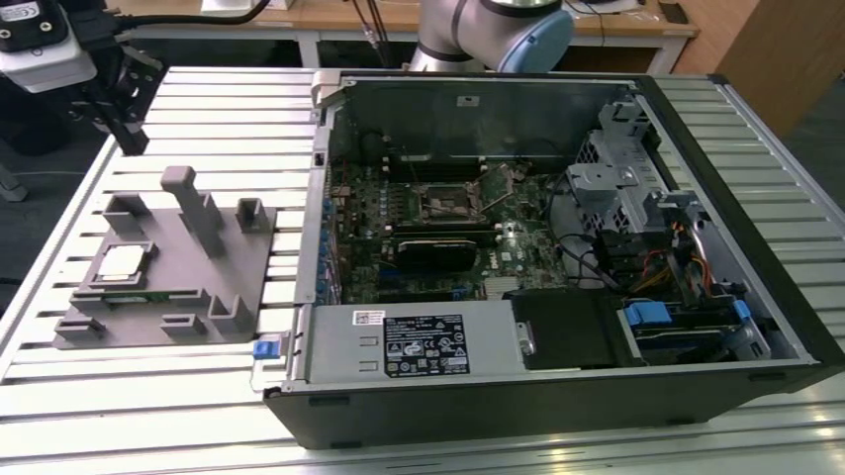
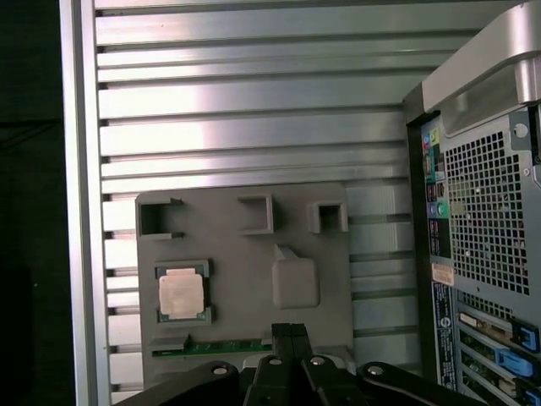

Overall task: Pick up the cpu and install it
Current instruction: 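Reach for the cpu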

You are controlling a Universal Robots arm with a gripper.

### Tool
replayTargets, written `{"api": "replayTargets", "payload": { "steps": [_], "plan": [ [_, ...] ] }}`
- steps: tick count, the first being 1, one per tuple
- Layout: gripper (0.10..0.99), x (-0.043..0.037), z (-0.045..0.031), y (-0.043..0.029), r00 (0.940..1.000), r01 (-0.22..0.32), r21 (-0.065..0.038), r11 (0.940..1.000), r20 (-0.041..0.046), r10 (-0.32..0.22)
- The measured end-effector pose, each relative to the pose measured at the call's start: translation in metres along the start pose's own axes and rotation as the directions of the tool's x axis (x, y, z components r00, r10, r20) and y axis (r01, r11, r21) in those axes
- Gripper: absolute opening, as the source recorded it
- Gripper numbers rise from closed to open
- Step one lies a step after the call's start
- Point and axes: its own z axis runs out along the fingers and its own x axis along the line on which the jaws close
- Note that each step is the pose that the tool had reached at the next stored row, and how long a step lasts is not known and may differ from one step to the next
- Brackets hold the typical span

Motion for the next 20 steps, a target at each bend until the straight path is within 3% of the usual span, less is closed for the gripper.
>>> {"api": "replayTargets", "payload": {
  "steps": [8, 20],
  "plan": [
    [0.106, 0.0162, 0.0008, -0.0013, 1.0, 0.0, 0.0, 1.0, -0.0007, 0.0],
    [0.106, 0.0483, 0.0023, -0.0038, 1.0, 0.0, 0.0, 1.0, -0.0023, 0.0]
  ]
}}
